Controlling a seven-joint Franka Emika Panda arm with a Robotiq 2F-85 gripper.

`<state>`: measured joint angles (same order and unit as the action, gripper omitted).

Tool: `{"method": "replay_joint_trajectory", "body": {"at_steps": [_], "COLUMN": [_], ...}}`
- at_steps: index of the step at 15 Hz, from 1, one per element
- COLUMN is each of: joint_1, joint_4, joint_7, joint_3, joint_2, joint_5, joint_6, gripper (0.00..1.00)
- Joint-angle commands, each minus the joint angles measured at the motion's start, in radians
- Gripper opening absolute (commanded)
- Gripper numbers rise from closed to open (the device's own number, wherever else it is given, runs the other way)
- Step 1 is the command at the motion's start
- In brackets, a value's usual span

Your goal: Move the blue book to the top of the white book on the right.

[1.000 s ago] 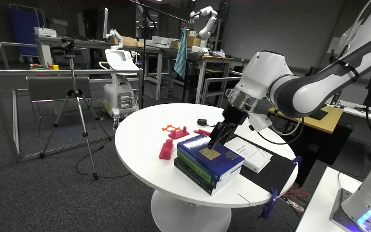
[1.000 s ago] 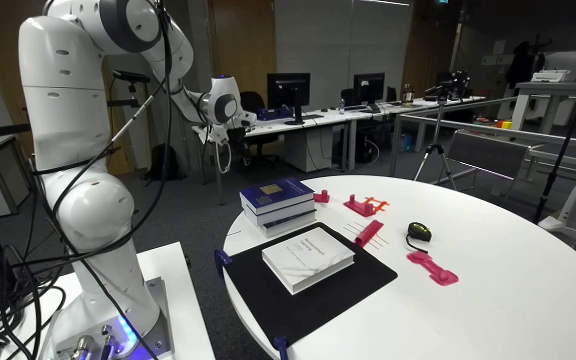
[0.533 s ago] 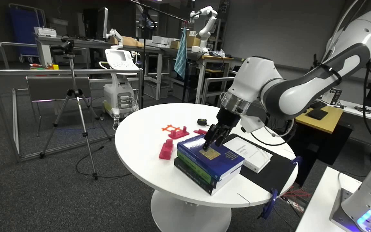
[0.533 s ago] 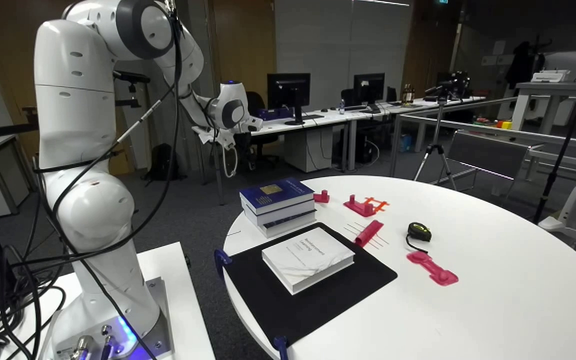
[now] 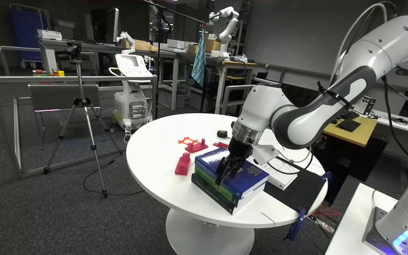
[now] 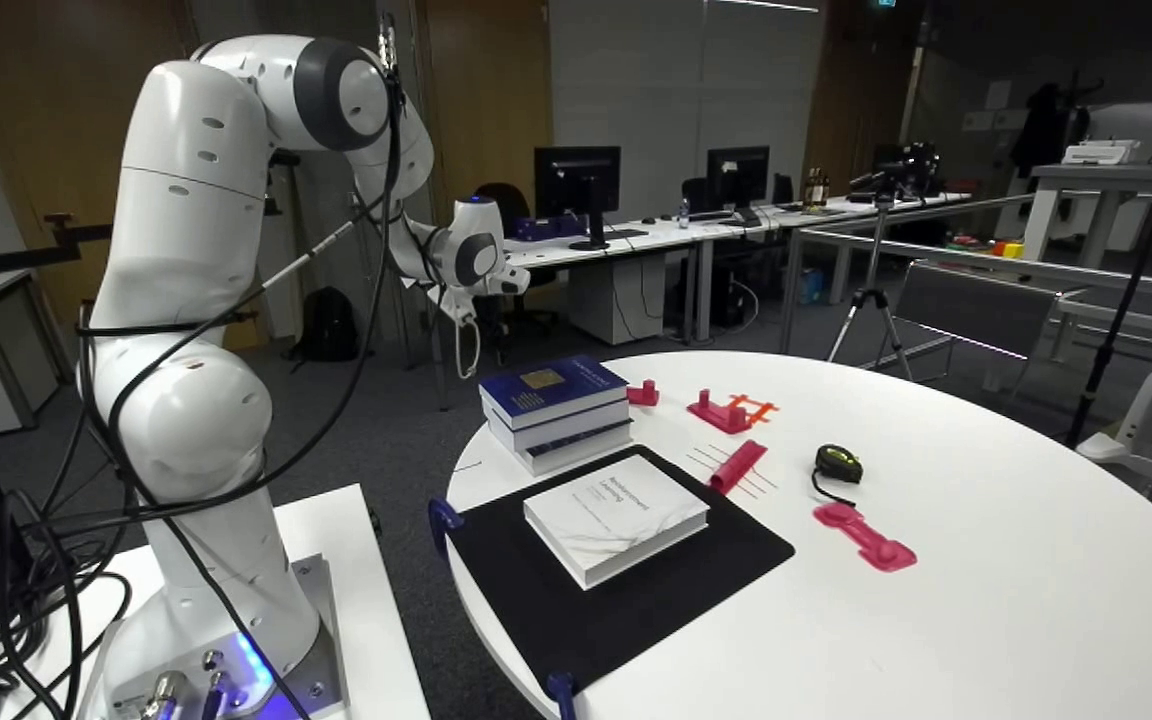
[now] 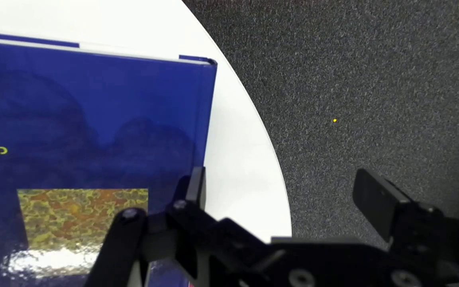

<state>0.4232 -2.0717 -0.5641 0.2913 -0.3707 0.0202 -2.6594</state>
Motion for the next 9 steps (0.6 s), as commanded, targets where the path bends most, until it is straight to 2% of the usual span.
{"method": "replay_joint_trajectory", "body": {"at_steps": [1, 6, 9], "joint_1": [0.023, 0.041, 0.058], "joint_4": [0.058, 0.096, 0.102], "joint_7": [0.061, 0.094, 0.099], "joint_3": [-0.007, -0.014, -0.041], "joint_2": [-0.061, -0.11, -0.114], "joint_5": [-0.037, -0.041, -0.012], "joint_6": [-0.012, -0.02, -0.045], "gripper": [1.0, 1.0, 1.0]}}
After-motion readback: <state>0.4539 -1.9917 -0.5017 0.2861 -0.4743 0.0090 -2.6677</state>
